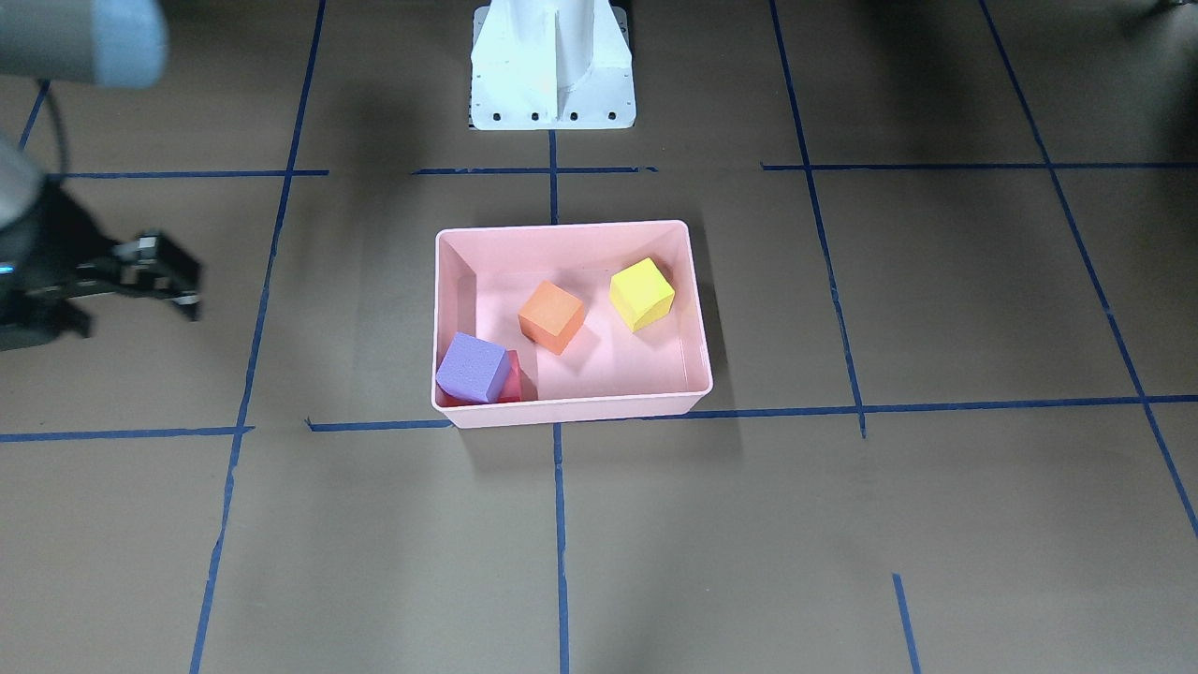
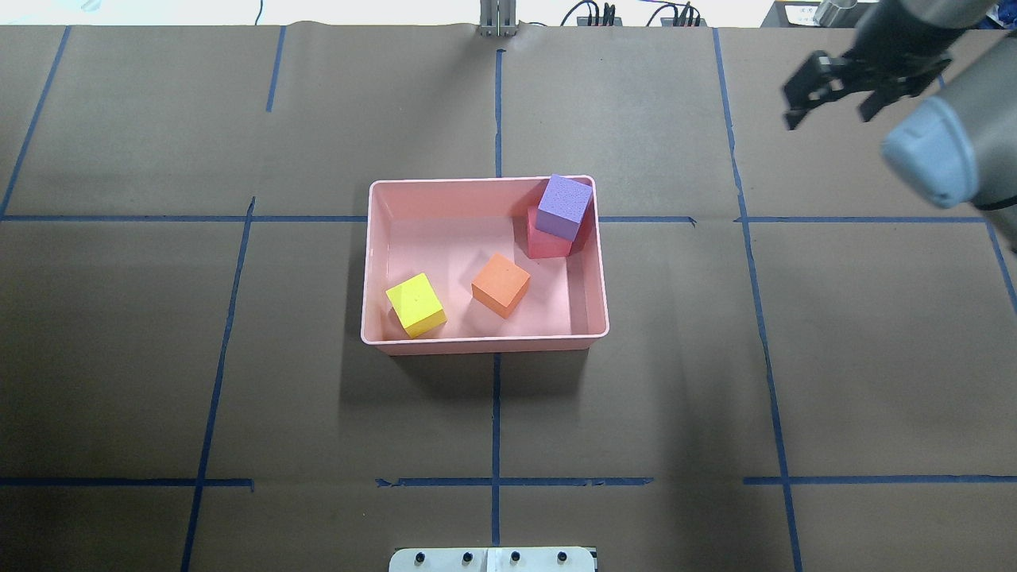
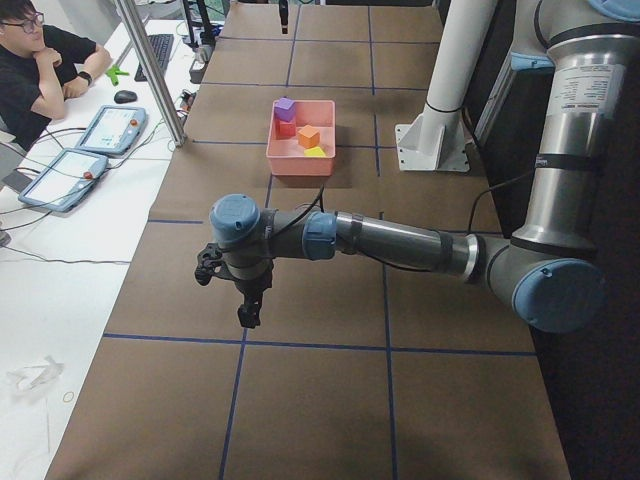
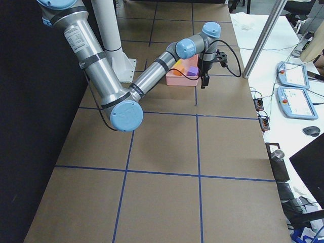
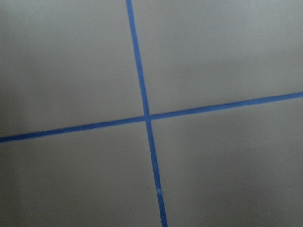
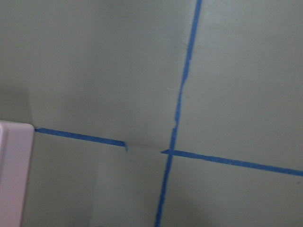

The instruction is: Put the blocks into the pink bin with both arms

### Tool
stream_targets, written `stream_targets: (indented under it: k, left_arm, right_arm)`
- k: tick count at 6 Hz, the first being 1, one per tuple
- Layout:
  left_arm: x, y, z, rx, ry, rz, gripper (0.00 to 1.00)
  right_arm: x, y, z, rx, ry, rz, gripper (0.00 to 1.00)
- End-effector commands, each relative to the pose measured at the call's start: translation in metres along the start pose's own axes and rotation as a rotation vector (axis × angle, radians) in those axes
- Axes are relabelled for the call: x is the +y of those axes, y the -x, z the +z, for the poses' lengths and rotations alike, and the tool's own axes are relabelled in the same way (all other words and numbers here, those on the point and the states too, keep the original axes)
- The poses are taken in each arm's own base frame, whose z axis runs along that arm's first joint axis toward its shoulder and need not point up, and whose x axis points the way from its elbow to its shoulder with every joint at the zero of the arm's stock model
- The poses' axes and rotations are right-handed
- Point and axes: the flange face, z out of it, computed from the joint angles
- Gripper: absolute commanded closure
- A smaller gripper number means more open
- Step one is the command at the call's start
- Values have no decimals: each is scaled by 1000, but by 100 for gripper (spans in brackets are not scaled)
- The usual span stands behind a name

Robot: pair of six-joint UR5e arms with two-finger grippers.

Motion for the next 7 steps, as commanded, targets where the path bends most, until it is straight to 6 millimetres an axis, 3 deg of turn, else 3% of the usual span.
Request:
stream_targets:
  k: [1,3,4,5,6,7]
  left_arm:
    - [13,9,9,-12,21,-20,0]
    - [15,10,11,-4,22,-9,0]
    - [18,11,10,0,19,-8,0]
    - [32,13,13,1,25,-3,0]
    - [57,20,22,7,44,43,0]
    - [60,21,24,2,52,31,0]
  right_arm:
    - [51,-144,-7,-5,19,-105,0]
    - [135,-258,12,8,67,-207,0]
    - [180,-295,28,0,106,-206,0]
    - [203,-309,37,2,129,-159,1]
    - [210,-312,41,14,137,-60,0]
    - [209,-312,41,15,134,-57,0]
